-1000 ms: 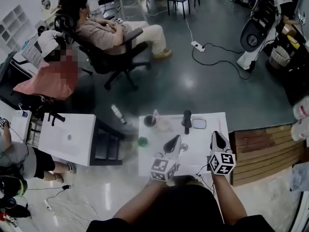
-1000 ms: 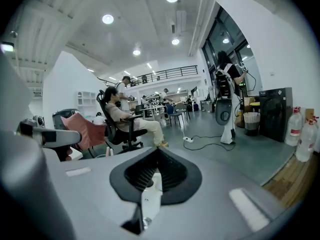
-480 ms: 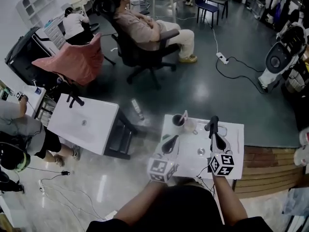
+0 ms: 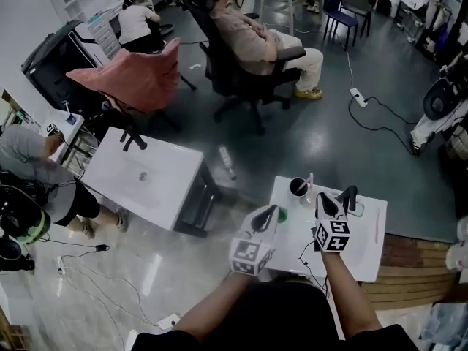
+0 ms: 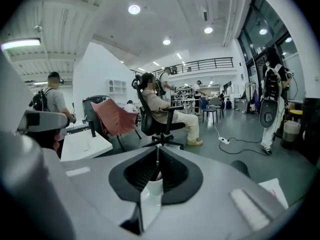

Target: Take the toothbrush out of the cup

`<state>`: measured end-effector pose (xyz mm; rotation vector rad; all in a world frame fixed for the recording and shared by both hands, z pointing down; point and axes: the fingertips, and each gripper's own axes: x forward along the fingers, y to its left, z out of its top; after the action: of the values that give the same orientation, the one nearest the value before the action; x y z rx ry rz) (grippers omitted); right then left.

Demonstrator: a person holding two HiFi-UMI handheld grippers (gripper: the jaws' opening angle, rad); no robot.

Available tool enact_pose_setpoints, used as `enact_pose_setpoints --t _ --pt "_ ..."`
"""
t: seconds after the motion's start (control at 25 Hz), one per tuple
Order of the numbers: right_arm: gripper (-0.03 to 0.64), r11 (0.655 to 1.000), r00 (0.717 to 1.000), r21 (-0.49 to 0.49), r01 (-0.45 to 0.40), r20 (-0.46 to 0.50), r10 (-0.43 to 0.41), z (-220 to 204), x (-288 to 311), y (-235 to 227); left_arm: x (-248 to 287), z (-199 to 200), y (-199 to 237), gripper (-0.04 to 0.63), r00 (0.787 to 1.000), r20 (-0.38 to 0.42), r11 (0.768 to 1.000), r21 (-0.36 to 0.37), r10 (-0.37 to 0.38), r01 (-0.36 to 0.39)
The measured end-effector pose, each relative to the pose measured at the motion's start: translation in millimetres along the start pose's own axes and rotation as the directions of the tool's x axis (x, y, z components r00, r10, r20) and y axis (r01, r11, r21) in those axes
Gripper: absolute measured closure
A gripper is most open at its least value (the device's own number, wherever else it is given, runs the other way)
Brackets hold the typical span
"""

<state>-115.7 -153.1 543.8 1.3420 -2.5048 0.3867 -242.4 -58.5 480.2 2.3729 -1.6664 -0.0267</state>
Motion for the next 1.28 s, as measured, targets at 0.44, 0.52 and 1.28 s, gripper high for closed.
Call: enact_pose_setpoints --t 0.44,0.52,1.28 --pt "0.531 0.997 0.993 0.077 0.025 -0.120 -0.016 -36 82 -16 18 -10 31 0.594 1.000 -0.024 0.999 -0.045 0.007 -0.008" --pt "0.528 0.995 0.991 0.097 0.035 -0.134 -0.022 -41 93 -20 20 -12 34 0.594 1.000 -0.028 0.998 -0.058 0.011 -0.012" --pt "0.523 0.987 0.981 0.134 0.082 -0.184 -0.057 -51 138 -27 15 -26 48 0.594 0.997 -0.061 0.987 -0.151 0.038 -0.046"
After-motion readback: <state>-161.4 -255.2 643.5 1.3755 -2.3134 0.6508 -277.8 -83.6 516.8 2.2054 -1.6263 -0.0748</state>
